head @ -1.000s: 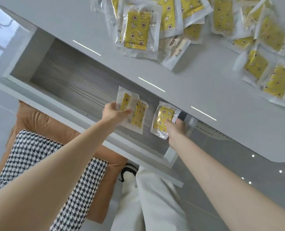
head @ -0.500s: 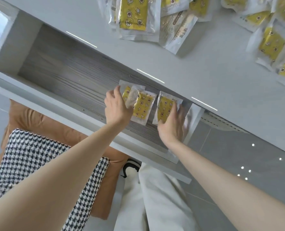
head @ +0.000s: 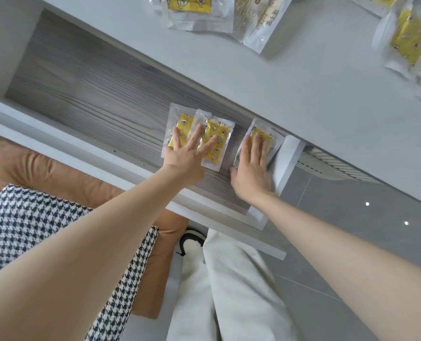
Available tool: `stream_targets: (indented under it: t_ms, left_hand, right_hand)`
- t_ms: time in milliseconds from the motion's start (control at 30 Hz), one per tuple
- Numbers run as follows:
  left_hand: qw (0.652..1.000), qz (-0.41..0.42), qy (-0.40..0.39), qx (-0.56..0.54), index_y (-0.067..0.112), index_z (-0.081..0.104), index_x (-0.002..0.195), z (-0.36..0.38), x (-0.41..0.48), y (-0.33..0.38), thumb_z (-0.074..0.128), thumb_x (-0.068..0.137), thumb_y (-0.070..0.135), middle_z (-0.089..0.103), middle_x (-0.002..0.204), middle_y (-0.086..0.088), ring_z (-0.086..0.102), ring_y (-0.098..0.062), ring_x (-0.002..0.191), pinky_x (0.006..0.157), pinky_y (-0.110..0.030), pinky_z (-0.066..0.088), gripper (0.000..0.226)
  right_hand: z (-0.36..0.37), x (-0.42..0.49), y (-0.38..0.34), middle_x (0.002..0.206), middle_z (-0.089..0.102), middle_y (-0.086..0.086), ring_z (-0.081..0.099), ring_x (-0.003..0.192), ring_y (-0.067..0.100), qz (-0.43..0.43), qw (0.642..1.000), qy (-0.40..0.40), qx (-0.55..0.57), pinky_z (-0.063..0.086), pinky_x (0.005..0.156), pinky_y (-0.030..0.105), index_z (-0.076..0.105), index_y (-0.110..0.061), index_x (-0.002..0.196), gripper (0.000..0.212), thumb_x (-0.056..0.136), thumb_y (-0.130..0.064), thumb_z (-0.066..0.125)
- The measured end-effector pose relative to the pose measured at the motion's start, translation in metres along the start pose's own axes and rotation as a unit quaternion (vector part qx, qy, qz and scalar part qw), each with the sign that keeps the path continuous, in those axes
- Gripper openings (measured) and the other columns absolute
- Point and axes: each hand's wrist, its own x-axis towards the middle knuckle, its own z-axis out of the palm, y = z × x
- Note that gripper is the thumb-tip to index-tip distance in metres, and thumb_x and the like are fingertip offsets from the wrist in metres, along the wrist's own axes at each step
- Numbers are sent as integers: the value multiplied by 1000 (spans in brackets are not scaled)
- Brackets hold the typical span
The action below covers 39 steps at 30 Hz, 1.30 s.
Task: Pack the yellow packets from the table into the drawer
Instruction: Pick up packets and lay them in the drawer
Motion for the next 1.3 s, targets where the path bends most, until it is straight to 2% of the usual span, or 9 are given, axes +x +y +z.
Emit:
stream_targets:
  t_ms: [167,267,333,433,533,800,1000,1200,1300]
  left_hand:
    - [998,26,44,-38,45,-19,144,-1,-3,-2,41,92,12,-29,154,6,-16,-43,142,109,-56,30,87]
    - [998,-2,53,-38,35,-24,145,0,-12,-9,41,91,13,-31,154,-1,-20,-40,141,114,-52,20,87]
    - [1000,-23,10,2,24,-23,147,1,-18,-13,39,95,21,-32,153,-3,-22,-36,142,119,-49,10,81]
    - [997,-39,-67,16,18,-21,148,5,-23,-17,33,100,31,-31,153,-1,-21,-29,143,120,-45,5,74]
    - [997,-36,-62,-18,16,-20,148,8,-23,-17,32,101,30,-29,154,-2,-18,-25,145,120,-42,5,72]
    - [999,1,-16,-45,19,-20,148,0,-5,-24,30,101,24,-24,156,0,-15,-25,146,121,-40,2,69]
    - [999,-9,6,-41,18,-15,150,-17,13,-11,31,100,28,-22,157,3,-12,-24,147,121,-42,6,68]
    - [999,-15,18,-21,21,-11,151,-26,11,-10,31,101,30,-16,159,3,-7,-25,147,120,-45,6,66]
    - [999,-17,35,-35,28,-9,151,-31,3,-7,31,101,28,-9,160,1,-6,-27,147,120,-48,3,64]
  right_hand:
    - [-6,0,4,159,-21,6,-18,146,31,18,999,-2,26,2,119,45,-8,-15,154,77,99,-30,44]
    - [-12,-7,2,160,-18,7,-15,147,33,16,998,42,41,1,118,46,-7,-22,154,79,97,-34,46]
    - [-14,-12,-4,161,-16,3,-14,147,30,-59,996,62,23,2,120,45,-2,-26,154,74,98,-31,45]
    - [-10,-17,-20,161,-15,-3,-15,148,24,-181,983,6,-16,6,119,45,8,-30,154,64,100,-25,41]
    - [1,-14,-30,160,-21,-1,-18,147,25,-216,974,-39,-48,2,119,44,6,-28,154,66,100,-16,41]
    - [3,-8,-17,159,-20,9,-14,147,31,-178,978,-24,-104,0,120,45,3,-25,154,63,102,-28,37]
    - [-7,-6,-5,161,-14,7,-8,149,28,-182,977,-10,-111,-4,121,43,13,-26,153,56,102,-31,35]
    - [-12,-7,-8,161,-15,6,-11,148,29,-171,981,-32,-84,-4,119,45,17,-23,153,56,101,-28,38]
    - [-20,-11,-11,162,-3,7,-3,149,29,-161,984,-28,-73,5,119,47,22,-20,151,56,99,-19,43]
